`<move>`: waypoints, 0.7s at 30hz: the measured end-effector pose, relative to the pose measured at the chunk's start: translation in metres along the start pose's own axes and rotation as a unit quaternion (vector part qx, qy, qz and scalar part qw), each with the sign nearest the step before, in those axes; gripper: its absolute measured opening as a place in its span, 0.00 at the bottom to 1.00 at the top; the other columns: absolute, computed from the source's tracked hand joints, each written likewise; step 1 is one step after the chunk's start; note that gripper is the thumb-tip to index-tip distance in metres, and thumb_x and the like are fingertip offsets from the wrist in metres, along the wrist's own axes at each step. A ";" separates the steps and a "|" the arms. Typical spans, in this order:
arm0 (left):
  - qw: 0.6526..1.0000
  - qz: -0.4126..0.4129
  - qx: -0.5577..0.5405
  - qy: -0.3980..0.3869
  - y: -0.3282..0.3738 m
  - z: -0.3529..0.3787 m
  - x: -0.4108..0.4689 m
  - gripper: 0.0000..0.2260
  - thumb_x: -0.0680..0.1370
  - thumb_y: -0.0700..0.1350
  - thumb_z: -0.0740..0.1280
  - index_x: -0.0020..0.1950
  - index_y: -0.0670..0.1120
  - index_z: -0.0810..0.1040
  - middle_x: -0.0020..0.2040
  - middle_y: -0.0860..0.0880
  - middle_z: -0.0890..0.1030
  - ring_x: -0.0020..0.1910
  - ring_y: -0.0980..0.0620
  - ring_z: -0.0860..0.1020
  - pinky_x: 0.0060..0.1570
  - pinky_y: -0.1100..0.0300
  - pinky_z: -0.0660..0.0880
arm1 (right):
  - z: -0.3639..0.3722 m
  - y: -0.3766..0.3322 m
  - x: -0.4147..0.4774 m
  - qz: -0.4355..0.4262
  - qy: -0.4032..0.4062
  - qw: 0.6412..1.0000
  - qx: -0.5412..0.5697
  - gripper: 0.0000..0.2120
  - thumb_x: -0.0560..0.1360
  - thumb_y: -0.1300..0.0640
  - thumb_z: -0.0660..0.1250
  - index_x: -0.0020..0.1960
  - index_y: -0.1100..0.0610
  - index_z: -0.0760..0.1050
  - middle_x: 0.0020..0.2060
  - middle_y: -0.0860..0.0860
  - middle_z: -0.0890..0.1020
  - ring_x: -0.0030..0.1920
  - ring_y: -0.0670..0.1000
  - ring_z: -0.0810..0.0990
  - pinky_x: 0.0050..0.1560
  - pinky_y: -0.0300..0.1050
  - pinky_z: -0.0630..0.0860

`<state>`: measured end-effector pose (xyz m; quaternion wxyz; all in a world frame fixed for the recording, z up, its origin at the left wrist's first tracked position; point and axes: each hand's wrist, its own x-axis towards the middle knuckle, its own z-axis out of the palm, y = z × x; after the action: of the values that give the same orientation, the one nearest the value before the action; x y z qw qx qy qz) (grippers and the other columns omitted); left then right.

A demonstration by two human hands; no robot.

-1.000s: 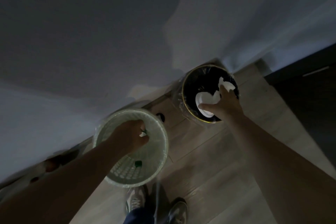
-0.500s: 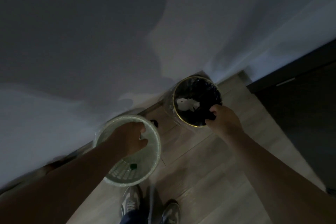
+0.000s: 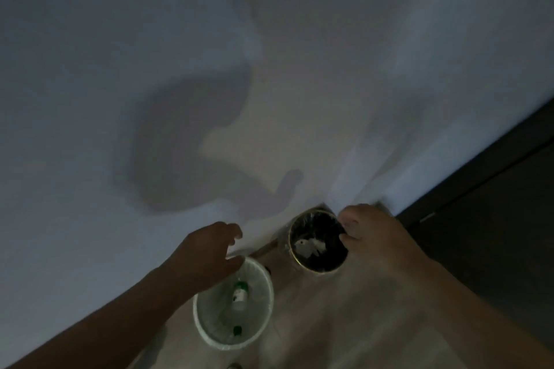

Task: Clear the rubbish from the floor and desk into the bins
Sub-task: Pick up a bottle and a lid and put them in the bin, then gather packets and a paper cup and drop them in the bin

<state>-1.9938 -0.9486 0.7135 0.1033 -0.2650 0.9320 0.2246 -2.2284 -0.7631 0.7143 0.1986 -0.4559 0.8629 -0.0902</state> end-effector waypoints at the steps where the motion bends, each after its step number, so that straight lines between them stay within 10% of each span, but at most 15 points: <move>1: 1.000 0.002 0.001 0.015 0.010 -0.017 -0.014 0.18 0.76 0.53 0.67 0.64 0.52 0.72 0.57 0.54 0.77 0.52 0.57 0.75 0.48 0.72 0.67 | -0.021 -0.009 -0.011 -0.019 0.017 1.000 0.000 0.13 0.75 0.52 0.67 0.59 0.51 0.75 0.52 0.47 0.78 0.55 0.49 0.77 0.55 0.43 0.74; 21: 0.924 -0.062 0.131 0.354 0.150 -0.281 -0.273 0.19 0.76 0.57 0.65 0.65 0.54 0.72 0.58 0.58 0.77 0.55 0.58 0.76 0.53 0.67 0.70 | -0.323 -0.220 -0.185 -0.344 0.256 0.903 -0.012 0.14 0.72 0.52 0.71 0.57 0.48 0.78 0.50 0.41 0.80 0.52 0.42 0.77 0.53 0.36 0.71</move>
<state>-1.8671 -0.8458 1.1000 -0.1855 -0.3686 0.9108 -0.0144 -2.1071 -0.7446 1.1292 -0.0778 -0.6883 0.6743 -0.2559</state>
